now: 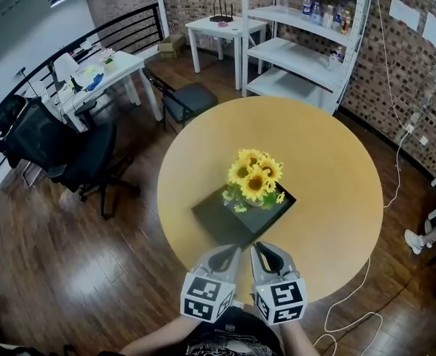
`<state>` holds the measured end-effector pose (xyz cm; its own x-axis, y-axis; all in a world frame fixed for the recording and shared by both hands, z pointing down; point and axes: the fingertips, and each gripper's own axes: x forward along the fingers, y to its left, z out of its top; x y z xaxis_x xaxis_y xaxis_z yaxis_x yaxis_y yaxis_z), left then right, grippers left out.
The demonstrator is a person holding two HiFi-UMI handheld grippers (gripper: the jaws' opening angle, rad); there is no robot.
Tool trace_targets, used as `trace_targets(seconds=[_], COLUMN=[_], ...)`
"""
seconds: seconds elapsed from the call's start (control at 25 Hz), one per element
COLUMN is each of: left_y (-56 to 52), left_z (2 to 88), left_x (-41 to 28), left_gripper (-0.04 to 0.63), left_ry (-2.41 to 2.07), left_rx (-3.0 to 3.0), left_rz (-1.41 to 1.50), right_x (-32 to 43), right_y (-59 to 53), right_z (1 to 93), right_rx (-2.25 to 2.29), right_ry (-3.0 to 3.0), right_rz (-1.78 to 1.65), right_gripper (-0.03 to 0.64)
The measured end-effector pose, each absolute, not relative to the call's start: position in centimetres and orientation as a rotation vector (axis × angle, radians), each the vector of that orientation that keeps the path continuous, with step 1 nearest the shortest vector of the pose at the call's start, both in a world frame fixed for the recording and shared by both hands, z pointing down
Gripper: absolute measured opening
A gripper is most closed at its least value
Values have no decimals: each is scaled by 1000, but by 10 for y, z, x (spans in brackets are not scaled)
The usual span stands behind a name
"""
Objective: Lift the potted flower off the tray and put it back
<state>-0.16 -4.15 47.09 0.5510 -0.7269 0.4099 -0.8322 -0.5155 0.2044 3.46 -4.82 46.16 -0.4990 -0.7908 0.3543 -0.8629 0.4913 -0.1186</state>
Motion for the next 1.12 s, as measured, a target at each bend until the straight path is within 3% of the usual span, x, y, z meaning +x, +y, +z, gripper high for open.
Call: trace_targets(seconds=[0.44,1.12], left_y=[-84,-164], left_z=[465,466], left_x=[8,-10], left_gripper=[4,5], left_ry=[-1306,-1261], left_rx=[2424,2447], left_rz=[399,416], right_x=[62,72], right_y=[-111,-205], right_z=[467,529], right_rx=[1376,1214], right_ry=[-2474,-2369], right_rz=[337,275], right_gripper=[103,341])
